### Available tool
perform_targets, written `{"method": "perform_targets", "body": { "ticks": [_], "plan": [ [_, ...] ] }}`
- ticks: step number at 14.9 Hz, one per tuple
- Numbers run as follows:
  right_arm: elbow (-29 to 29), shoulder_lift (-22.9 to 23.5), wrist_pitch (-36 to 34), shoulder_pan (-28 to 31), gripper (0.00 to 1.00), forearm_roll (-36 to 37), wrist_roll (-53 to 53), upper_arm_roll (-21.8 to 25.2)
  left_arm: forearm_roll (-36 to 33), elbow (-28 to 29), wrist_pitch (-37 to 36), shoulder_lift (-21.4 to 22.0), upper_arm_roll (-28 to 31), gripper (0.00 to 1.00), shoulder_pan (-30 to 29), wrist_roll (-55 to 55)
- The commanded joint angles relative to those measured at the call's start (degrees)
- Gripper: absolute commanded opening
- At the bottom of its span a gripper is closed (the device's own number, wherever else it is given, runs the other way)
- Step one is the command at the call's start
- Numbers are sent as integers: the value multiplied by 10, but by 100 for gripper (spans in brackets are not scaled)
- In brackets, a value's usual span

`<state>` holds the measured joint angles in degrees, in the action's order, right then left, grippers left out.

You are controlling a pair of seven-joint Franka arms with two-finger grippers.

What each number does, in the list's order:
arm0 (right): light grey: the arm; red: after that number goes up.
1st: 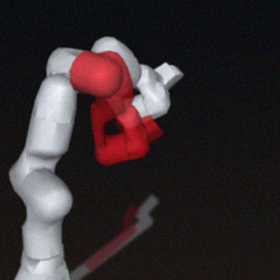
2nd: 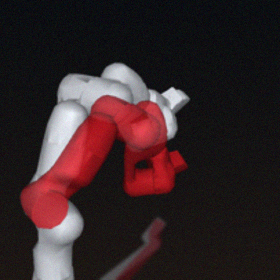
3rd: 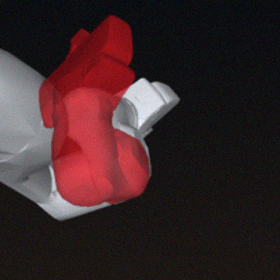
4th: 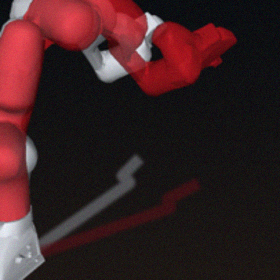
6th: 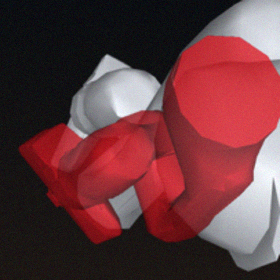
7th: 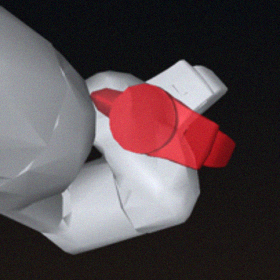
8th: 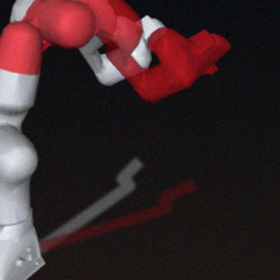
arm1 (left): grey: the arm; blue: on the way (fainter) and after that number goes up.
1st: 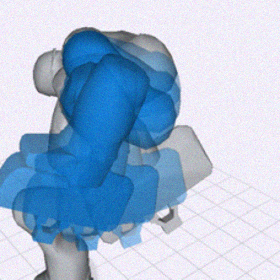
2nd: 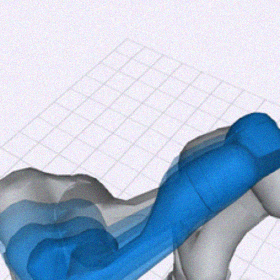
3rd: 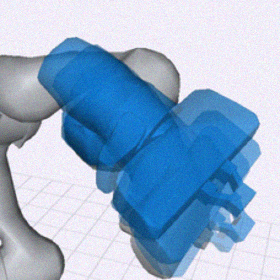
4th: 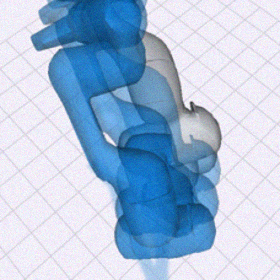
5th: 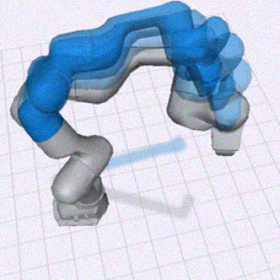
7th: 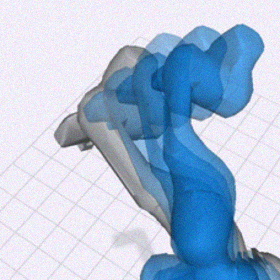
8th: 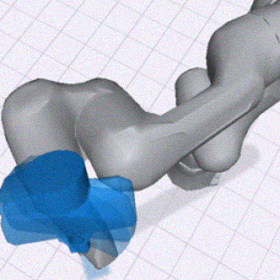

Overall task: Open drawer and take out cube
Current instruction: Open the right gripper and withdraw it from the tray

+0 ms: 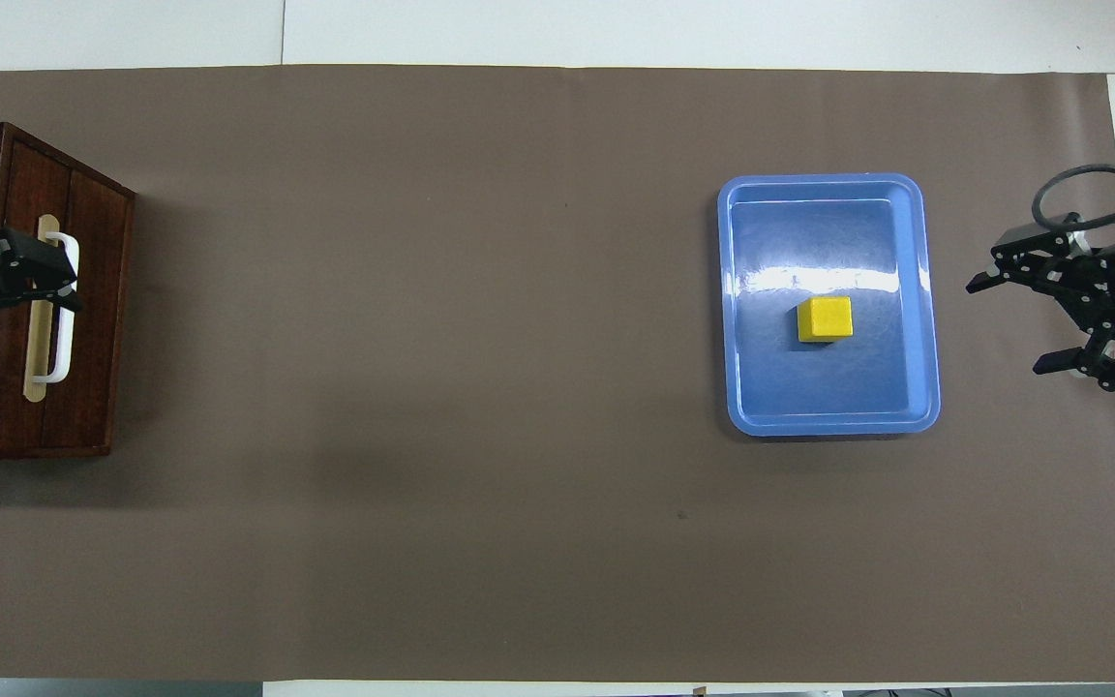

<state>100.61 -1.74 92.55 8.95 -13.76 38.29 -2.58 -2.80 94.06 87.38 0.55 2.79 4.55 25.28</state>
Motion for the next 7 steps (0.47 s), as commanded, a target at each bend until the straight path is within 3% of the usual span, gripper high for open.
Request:
{"method": "perform_targets", "body": {
  "ticks": [1, 4, 7],
  "plan": [
    [-31, -6, -45, 0, 100, 54, -152, -4, 12, 2, -34, 16, -11, 100, -25, -85],
    [-40, -6, -47, 0, 100, 122, -319, -15, 32, 0, -45, 16, -53, 100, -57, -129],
    [-27, -15, -47, 1, 100, 122, -333, -16, 30, -12, -48, 15, -59, 100, -58, -179]
  ]
}}
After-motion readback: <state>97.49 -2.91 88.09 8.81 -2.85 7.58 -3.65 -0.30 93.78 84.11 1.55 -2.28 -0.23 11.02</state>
